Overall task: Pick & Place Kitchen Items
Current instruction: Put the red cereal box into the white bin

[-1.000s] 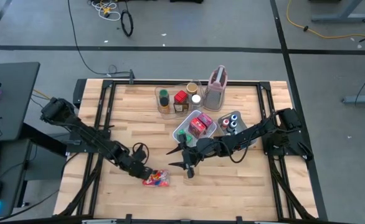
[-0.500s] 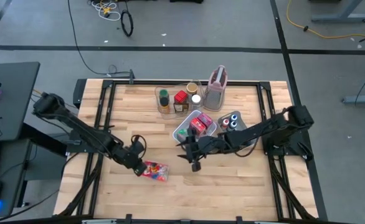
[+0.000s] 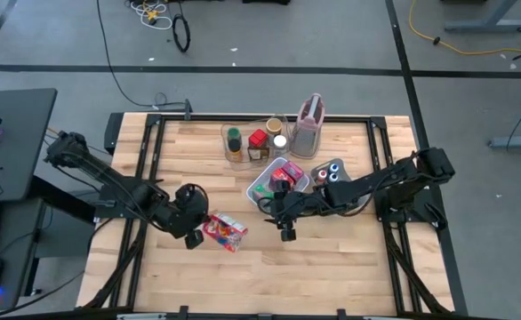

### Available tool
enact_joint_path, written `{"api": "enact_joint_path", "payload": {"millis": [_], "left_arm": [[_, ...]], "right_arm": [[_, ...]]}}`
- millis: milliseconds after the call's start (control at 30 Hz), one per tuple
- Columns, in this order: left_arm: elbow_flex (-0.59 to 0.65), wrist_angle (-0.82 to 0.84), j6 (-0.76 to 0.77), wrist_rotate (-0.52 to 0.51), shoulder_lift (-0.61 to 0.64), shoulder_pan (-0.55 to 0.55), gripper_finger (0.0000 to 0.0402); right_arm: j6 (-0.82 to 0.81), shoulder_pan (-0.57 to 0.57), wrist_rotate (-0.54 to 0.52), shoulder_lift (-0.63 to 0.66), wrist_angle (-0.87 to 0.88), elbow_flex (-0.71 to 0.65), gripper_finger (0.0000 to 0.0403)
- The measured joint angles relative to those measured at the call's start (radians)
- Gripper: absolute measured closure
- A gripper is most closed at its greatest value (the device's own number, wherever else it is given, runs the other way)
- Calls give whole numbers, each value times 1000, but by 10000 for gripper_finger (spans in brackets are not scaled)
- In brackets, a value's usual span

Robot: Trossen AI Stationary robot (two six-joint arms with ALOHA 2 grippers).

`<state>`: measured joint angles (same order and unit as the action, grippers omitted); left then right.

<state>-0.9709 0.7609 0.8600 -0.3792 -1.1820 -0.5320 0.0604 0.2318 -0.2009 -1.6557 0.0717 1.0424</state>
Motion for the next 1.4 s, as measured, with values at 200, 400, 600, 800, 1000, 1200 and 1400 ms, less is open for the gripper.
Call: {"api": "enact_joint_path", "payload": {"millis": [200,400,600,800,1000,1200,1400], "left_arm": [[-128,73,-182,-89,-55,0,396],[-207,88,-307,-119,-124,16,394],[-280,92,-442,-146,-186,49,397],[-336,68,-582,-210,-201,114,395],[-341,48,-828,-189,-215,187,394],[-340,24,-1077,-273,-296,267,397],[-340,-69,-1295,-301,-388,334,395]], "right_arm": [[-43,-5,62,61,113,0,193],[-80,-5,61,165,146,-65,193],[-175,-5,60,321,-42,-291,193],[-154,-6,22,469,-242,-482,193],[-150,-6,-90,547,-388,-603,193],[-151,-6,-130,549,-473,-644,193],[-153,-6,-129,549,-482,-645,193]]}}
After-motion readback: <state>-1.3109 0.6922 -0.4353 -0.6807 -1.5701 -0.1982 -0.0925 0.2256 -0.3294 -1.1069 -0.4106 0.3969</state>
